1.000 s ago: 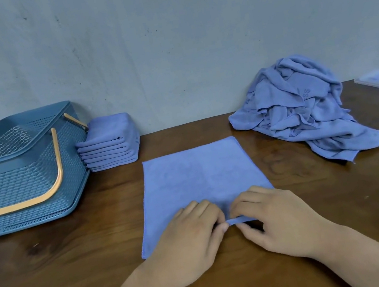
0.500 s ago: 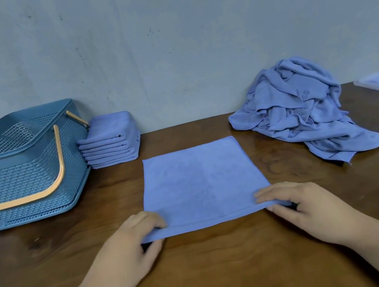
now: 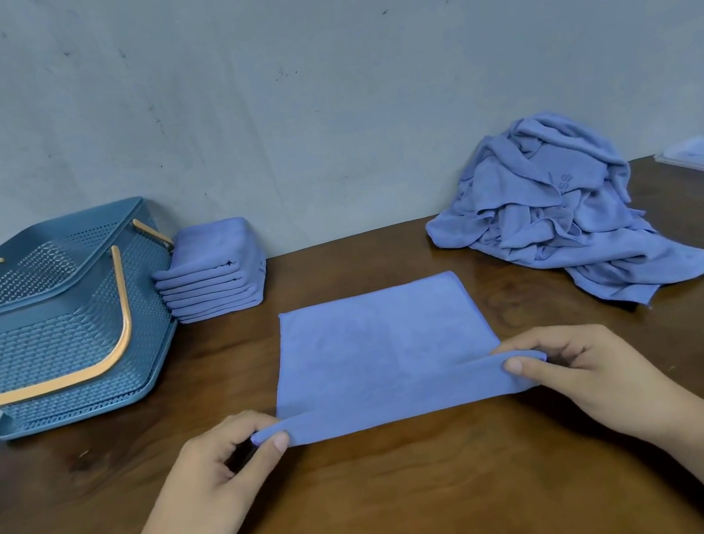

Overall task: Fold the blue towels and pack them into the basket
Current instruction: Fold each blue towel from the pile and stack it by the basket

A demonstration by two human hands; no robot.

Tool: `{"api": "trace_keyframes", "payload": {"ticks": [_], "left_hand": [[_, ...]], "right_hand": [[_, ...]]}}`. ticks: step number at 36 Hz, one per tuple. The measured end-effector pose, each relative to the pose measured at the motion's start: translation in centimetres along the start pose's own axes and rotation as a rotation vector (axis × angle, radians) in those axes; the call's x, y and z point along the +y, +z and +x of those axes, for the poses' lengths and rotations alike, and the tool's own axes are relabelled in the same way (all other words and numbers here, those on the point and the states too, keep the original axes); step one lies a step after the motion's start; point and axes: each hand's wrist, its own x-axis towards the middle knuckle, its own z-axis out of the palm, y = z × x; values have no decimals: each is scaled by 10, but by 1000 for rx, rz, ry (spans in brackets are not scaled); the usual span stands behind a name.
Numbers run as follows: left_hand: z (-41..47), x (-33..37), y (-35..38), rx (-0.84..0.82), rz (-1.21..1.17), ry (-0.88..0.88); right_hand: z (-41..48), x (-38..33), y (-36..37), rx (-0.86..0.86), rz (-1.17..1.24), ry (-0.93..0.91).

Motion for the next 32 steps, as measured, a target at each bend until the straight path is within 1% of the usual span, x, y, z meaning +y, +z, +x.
{"api": "trace_keyframes", "payload": {"ticks": [3,6,10,11,13,14,16,19,20,22,23,25,27,32], "left_hand": [[11,8,-3,42,-84,50],[33,12,-8,59,-278,37],[73,20,-7,100,-660,-108],[86,24,-6,110,-729,-162],[114,29,-3,134,-775,-260],[129,26,-2,144,-779,-309],[158,12,1,163,-756,-415],[178,-17,11,142,-574,-477],[179,-23,15,147,-478,-459],[175,-31,22,209,-353,-421],[173,-33,24,219,-324,-402],[169,-33,26,161,-316,-351],[165,-35,30,141,-317,-305],[166,-38,34,208,-256,-261]], "right_hand": [[10,-1,-1,45,23,-11],[31,-2,-2,54,87,-11],[78,-4,-3,96,224,77],[91,-4,-3,117,283,110],[117,-6,-1,157,374,179],[130,-5,0,179,383,210],[153,3,2,225,322,267],[169,20,10,282,212,314],[167,25,12,272,169,316],[160,29,15,209,52,277],[157,30,16,171,6,247],[156,37,15,131,-56,217],[157,43,16,137,-112,213],[164,55,19,195,-229,184]]}}
